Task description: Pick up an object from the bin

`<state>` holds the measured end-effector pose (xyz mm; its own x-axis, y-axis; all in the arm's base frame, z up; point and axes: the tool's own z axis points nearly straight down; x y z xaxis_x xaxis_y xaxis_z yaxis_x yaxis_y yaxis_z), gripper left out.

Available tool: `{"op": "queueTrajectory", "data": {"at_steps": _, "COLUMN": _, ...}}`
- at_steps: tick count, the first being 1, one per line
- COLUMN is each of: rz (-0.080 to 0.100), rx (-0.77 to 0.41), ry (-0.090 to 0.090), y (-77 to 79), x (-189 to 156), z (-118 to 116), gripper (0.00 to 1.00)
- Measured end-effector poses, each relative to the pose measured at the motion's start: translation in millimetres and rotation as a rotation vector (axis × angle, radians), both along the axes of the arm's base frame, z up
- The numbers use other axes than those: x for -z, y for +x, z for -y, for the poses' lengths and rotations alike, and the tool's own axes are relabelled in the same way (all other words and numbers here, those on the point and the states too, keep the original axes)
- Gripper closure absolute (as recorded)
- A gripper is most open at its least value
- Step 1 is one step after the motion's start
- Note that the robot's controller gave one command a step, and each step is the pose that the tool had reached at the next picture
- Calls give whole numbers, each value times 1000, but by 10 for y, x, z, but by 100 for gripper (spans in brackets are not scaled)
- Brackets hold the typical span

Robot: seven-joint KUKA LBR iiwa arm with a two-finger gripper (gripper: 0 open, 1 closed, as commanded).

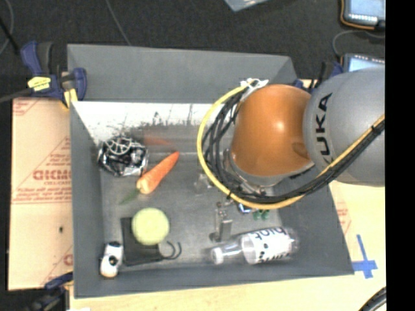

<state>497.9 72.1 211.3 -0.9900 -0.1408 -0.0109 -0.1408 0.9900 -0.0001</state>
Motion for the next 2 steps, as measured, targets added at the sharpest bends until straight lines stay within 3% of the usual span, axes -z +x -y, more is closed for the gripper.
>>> {"op": "queueTrajectory", "data": {"at_steps": 1, "rz": 2, "rx": 209, "ry": 3, "y": 63, "x": -1, "z": -189, "gripper": 0}}
{"op": "queueTrajectory", "data": {"at_steps": 2, "rz": 2, "rx": -39, "ry": -1, "y": -12, "x": 109, "z": -331, "gripper": 0}}
